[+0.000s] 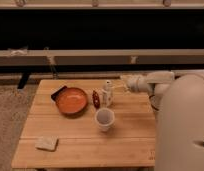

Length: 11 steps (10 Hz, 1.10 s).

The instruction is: Place the pepper in the ceramic bowl

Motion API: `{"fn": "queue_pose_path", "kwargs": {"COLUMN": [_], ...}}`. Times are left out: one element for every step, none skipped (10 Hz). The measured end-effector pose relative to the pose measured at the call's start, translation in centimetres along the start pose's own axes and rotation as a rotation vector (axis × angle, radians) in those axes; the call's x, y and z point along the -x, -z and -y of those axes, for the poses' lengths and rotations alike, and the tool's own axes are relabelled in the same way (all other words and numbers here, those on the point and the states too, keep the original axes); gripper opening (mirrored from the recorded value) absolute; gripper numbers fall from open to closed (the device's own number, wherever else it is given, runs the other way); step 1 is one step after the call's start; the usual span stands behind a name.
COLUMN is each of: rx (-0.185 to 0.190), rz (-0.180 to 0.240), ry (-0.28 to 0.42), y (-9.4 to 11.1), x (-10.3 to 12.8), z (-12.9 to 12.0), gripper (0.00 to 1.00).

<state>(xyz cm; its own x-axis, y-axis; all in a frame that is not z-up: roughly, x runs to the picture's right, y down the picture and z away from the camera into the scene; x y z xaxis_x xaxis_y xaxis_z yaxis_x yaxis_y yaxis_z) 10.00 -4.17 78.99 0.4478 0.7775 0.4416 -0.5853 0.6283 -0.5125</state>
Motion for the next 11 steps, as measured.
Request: {"fn": "queue_pose_path", "kwargs": {"rx": [0.009,0.024,0.049,0.064,0.076,0.098,0.11,0.127,0.144,0.164,0.177], "rz": [-0.048,-0.1,-0.147,-0.198,-0.252,-0.314,-0.351,-0.389,-0.413,-0.439,-0.454], "ry": [0.029,0.063,0.101,0.151,0.22,0.312,0.352,0.391,0.42,0.456,0.473], "y": [0.1,-0.1,-0.8,-1.3,-1.7,-2.7,-3.1,-3.6,-4.1,-4.9,-5.6], "x": [0.6,1.2,2.0,2.4,2.6,3.0,3.2,3.2,3.4,3.6,3.8], "z": [0.4,0.6,0.1,-0.5,-1.3,-2.3,-2.7,-3.2,-3.7,-4.2,-4.5], "gripper": [0.69,0.69,0.69,0.69,0.69,0.69,0.69,0.69,0.69,0.69,0.69]}}
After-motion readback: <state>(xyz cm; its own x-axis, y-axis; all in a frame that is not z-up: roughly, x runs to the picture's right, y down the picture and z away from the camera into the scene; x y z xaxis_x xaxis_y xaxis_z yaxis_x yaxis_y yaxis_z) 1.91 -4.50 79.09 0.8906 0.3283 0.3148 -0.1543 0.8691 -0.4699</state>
